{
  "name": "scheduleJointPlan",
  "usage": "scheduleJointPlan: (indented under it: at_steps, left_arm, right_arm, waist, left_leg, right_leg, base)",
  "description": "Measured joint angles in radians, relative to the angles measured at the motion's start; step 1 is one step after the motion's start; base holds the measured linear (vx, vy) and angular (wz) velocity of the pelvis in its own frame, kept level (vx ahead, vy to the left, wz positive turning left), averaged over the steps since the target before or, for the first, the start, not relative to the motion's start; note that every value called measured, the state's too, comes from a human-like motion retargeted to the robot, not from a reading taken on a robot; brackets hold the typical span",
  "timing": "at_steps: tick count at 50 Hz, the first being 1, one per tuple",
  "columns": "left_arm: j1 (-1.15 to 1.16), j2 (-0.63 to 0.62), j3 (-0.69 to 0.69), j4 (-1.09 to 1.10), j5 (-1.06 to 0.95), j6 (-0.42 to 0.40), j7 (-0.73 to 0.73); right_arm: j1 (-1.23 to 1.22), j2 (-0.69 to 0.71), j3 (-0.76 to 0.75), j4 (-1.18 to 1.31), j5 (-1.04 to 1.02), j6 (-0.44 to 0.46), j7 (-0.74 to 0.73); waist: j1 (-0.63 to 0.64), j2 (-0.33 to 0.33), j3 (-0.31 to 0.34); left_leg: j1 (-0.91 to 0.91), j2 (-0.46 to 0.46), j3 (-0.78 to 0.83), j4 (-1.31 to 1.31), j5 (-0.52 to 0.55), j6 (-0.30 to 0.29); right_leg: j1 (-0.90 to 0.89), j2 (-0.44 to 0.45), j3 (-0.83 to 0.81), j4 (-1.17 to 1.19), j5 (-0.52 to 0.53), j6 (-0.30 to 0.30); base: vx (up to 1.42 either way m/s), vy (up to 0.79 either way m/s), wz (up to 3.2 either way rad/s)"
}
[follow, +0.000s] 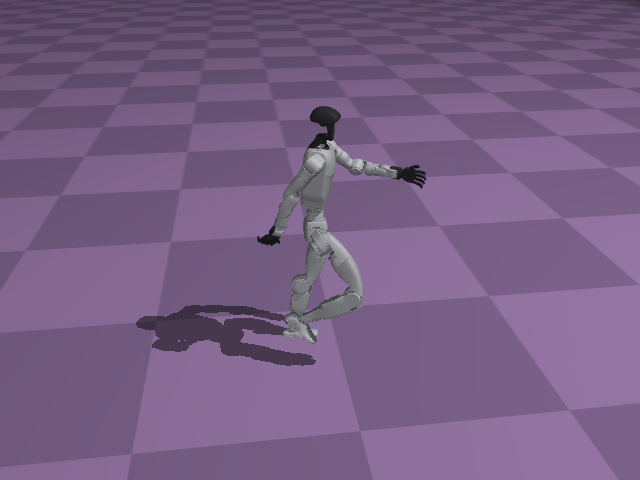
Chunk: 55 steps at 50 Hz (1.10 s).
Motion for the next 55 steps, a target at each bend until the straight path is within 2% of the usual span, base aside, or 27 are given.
scheduleJointPlan:
  at_steps: [2, 5, 8, 11, 13, 15, 18, 20, 23, 26, 29, 32, 35, 38, 41, 43, 45, 48, 50, 52, 55]
  left_arm:
    - [-0.038, 0.032, -0.004, -0.063, -0.055, -0.032, 0.005]
    - [-0.062, 0.052, 0.014, -0.141, -0.114, -0.067, -0.023]
    - [-0.035, 0.033, 0.050, -0.197, -0.165, -0.091, -0.067]
    - [0.042, 0.003, 0.083, -0.220, -0.200, -0.109, -0.076]
    - [0.127, -0.006, 0.083, -0.208, -0.168, -0.116, -0.074]
    - [0.249, -0.007, 0.068, -0.164, -0.073, -0.100, -0.088]
    - [0.484, -0.003, 0.044, -0.016, 0.119, -0.054, -0.087]
    - [0.640, -0.013, 0.041, 0.146, 0.238, -0.013, -0.061]
    - [0.829, -0.059, 0.120, 0.460, 0.280, 0.072, -0.004]
    - [0.993, -0.081, 0.317, 0.692, 0.223, 0.148, 0.054]
    - [1.188, -0.065, 0.451, 0.741, 0.174, 0.150, 0.043]
    - [1.388, -0.042, 0.458, 0.660, 0.156, 0.104, -0.036]
    - [1.527, -0.008, 0.421, 0.577, 0.180, 0.059, -0.098]
    - [1.552, 0.006, 0.434, 0.590, 0.165, 0.058, -0.049]
    - [1.477, -0.008, 0.490, 0.661, 0.040, 0.061, 0.081]
    - [1.389, -0.024, 0.523, 0.704, -0.071, 0.044, 0.168]
    - [1.293, -0.044, 0.539, 0.729, -0.115, 0.027, 0.205]
    - [1.150, -0.089, 0.459, 0.717, -0.028, 0.043, 0.129]
    - [1.044, -0.116, 0.325, 0.683, 0.097, 0.069, 0.026]
    - [0.931, -0.120, 0.171, 0.629, 0.302, 0.086, -0.096]
    - [0.718, -0.097, 0.005, 0.549, 0.593, 0.064, -0.193]
  right_arm:
    - [0.050, 0.009, -0.007, 0.026, 0.038, 0.013, -0.021]
    - [0.070, 0.006, 0.006, 0.070, 0.019, 0.021, -0.018]
    - [0.026, -0.010, 0.061, 0.104, -0.052, 0.012, 0.001]
    - [-0.077, -0.036, 0.104, 0.127, -0.124, 0.004, -0.018]
    - [-0.166, -0.050, 0.108, 0.145, -0.176, 0.004, -0.062]
    - [-0.259, -0.065, 0.103, 0.161, -0.203, 0.011, -0.122]
    - [-0.424, -0.123, 0.087, 0.171, -0.185, 0.042, -0.228]
    - [-0.558, -0.178, 0.080, 0.171, -0.135, 0.063, -0.289]
    - [-0.794, -0.279, 0.046, 0.146, 0.005, 0.062, -0.388]
    - [-1.028, -0.373, -0.054, 0.076, 0.116, 0.052, -0.485]
    - [-1.224, -0.443, -0.125, -0.033, 0.235, 0.039, -0.561]
    - [-1.372, -0.501, -0.141, -0.150, 0.344, 0.001, -0.625]
    - [-1.474, -0.555, -0.119, -0.241, 0.413, -0.050, -0.666]
    - [-1.535, -0.590, -0.091, -0.288, 0.450, -0.073, -0.684]
    - [-1.551, -0.584, -0.073, -0.309, 0.475, -0.074, -0.693]
    - [-1.531, -0.556, -0.073, -0.317, 0.475, -0.076, -0.699]
    - [-1.465, -0.511, -0.096, -0.335, 0.445, -0.087, -0.704]
    - [-1.283, -0.431, -0.122, -0.347, 0.375, -0.098, -0.674]
    - [-1.131, -0.376, -0.119, -0.326, 0.317, -0.084, -0.644]
    - [-0.960, -0.316, -0.109, -0.264, 0.242, -0.053, -0.606]
    - [-0.717, -0.216, -0.092, -0.103, 0.133, 0.007, -0.527]
  waist:
    - [-0.031, 0.002, -0.002]
    - [-0.047, -0.002, -0.014]
    - [-0.026, -0.015, -0.047]
    - [-0.005, -0.071, -0.059]
    - [0.026, -0.125, -0.046]
    - [0.094, -0.162, -0.043]
    - [0.202, -0.198, -0.041]
    - [0.251, -0.235, -0.042]
    - [0.260, -0.244, -0.102]
    - [0.296, -0.226, -0.097]
    - [0.377, -0.230, -0.073]
    - [0.480, -0.254, -0.056]
    - [0.574, -0.284, -0.043]
    - [0.628, -0.312, -0.038]
    - [0.647, -0.344, -0.041]
    - [0.660, -0.357, -0.034]
    - [0.681, -0.314, -0.017]
    - [0.651, -0.213, -0.023]
    - [0.601, -0.176, -0.030]
    - [0.539, -0.141, -0.040]
    - [0.435, -0.094, -0.066]
  left_leg:
    - [0.024, 0.012, -0.020, -0.014, 0.003, 0.000]
    - [0.042, 0.009, -0.038, -0.012, -0.004, -0.009]
    - [0.036, -0.027, -0.053, 0.011, -0.020, -0.029]
    - [0.066, -0.116, -0.096, 0.037, -0.032, -0.041]
    - [0.119, -0.172, -0.118, 0.048, -0.028, -0.049]
    - [0.157, -0.202, -0.103, 0.064, 0.010, -0.053]
    - [0.153, -0.243, -0.004, 0.179, 0.134, -0.026]
    - [0.053, -0.275, 0.112, 0.419, 0.185, 0.019]
    - [-0.303, -0.204, 0.279, 1.000, 0.138, 0.114]
    - [-0.532, -0.112, 0.357, 1.408, 0.024, 0.177]
    - [-0.699, -0.086, 0.398, 1.645, -0.075, 0.179]
    - [-0.834, -0.076, 0.441, 1.730, -0.099, 0.151]
    - [-0.913, -0.052, 0.489, 1.675, -0.080, 0.134]
    - [-0.928, -0.038, 0.533, 1.471, -0.067, 0.133]
    - [-0.853, -0.059, 0.600, 1.069, -0.067, 0.125]
    - [-0.720, -0.099, 0.670, 0.658, -0.034, 0.076]
    - [-0.533, -0.115, 0.738, 0.228, 0.054, -0.016]
    - [-0.372, -0.083, 0.769, -0.054, 0.166, -0.121]
    - [-0.322, -0.080, 0.738, -0.078, 0.187, -0.145]
    - [-0.267, -0.083, 0.675, -0.078, 0.182, -0.141]
    - [-0.207, -0.078, 0.571, -0.078, 0.146, -0.122]
  right_leg:
    - [-0.045, 0.016, -0.008, -0.106, 0.001, 0.028]
    - [-0.060, -0.010, -0.049, -0.381, 0.018, 0.049]
    - [0.022, -0.046, -0.131, -0.854, 0.059, 0.062]
    - [0.212, -0.060, -0.170, -1.437, 0.233, 0.126]
    - [0.320, -0.077, -0.159, -1.659, 0.366, 0.194]
    - [0.362, -0.076, -0.119, -1.712, 0.439, 0.240]
    - [0.420, -0.079, -0.050, -1.712, 0.439, 0.238]
    - [0.458, -0.106, -0.008, -1.712, 0.405, 0.213]
    - [0.428, -0.115, 0.021, -1.699, 0.357, 0.149]
    - [0.433, -0.086, 0.065, -1.665, 0.303, 0.100]
    - [0.456, -0.065, 0.128, -1.654, 0.265, 0.077]
    - [0.476, -0.059, 0.189, -1.658, 0.240, 0.074]
    - [0.501, -0.066, 0.226, -1.664, 0.216, 0.082]
    - [0.526, -0.078, 0.236, -1.661, 0.187, 0.091]
    - [0.541, -0.098, 0.234, -1.646, 0.158, 0.113]
    - [0.557, -0.104, 0.245, -1.629, 0.138, 0.138]
    - [0.612, -0.056, 0.268, -1.606, 0.114, 0.148]
    - [0.708, 0.034, 0.283, -1.562, 0.117, 0.127]
    - [0.742, 0.052, 0.271, -1.503, 0.175, 0.113]
    - [0.717, 0.066, 0.239, -1.336, 0.266, 0.096]
    - [0.530, 0.075, 0.168, -0.864, 0.338, 0.083]
  base:
    - [0.45, -0.18, 0.75]
    - [0.44, -0.17, 0.43]
    - [0.47, -0.19, 0.28]
    - [0.56, -0.27, 0.49]
    - [0.63, -0.33, 0.13]
    - [0.60, -0.37, -0.68]
    - [0.62, -0.32, -1.09]
    - [0.58, -0.27, -0.87]
    - [0.49, -0.21, -0.28]
    - [0.50, -0.15, -0.66]
    - [0.50, -0.10, -1.18]
    - [0.49, -0.04, -1.16]
    - [0.51, 0.02, -0.78]
    - [0.55, 0.08, -0.29]
    - [0.58, 0.13, -0.05]
    - [0.65, 0.19, -0.39]
    - [0.72, 0.25, -0.69]
    - [0.75, 0.32, 0.00]
    - [0.73, 0.35, 0.85]
    - [0.74, 0.35, 1.21]
    - [0.71, 0.29, 1.50]
